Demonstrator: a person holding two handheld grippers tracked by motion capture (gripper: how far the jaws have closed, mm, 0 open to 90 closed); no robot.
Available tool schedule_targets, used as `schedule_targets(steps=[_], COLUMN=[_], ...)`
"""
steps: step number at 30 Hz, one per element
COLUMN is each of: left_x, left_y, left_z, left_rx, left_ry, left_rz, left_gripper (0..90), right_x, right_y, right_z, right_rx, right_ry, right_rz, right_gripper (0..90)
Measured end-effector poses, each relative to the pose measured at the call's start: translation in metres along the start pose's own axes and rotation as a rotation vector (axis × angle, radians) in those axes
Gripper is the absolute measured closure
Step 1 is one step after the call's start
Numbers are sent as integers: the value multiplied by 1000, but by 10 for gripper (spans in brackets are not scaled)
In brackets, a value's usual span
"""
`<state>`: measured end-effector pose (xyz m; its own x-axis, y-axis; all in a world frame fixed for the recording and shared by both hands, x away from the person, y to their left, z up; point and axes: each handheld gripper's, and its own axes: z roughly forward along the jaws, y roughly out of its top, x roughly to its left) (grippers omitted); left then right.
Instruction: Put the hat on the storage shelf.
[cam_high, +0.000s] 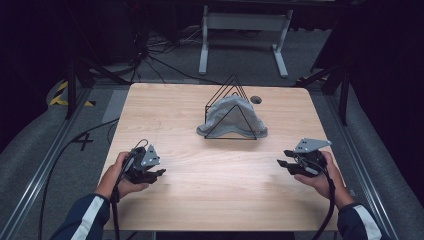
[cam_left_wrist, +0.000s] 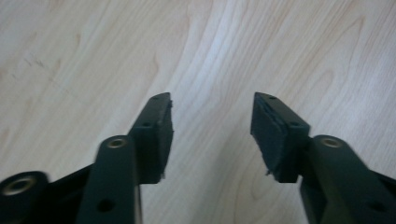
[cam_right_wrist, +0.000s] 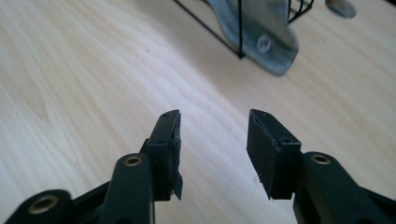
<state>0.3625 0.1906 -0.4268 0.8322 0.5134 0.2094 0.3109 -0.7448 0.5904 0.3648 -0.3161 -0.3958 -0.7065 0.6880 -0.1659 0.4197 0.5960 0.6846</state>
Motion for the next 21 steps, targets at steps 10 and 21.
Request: schedule_targets(steps=[10, 21], left_x=[-7, -13], left_y=[-55, -77], left_z=[9, 9], left_rx=[-52, -142], left_ry=[-76, -52], left_rz=[-166, -276], left_gripper=[307, 215], right_x=[9, 12], right_y=[-59, -106], right_z=[-10, -4], right_rx=[-30, -59], right_ry=[-3, -32], right_rz=[85, 217], right_gripper=[423, 255])
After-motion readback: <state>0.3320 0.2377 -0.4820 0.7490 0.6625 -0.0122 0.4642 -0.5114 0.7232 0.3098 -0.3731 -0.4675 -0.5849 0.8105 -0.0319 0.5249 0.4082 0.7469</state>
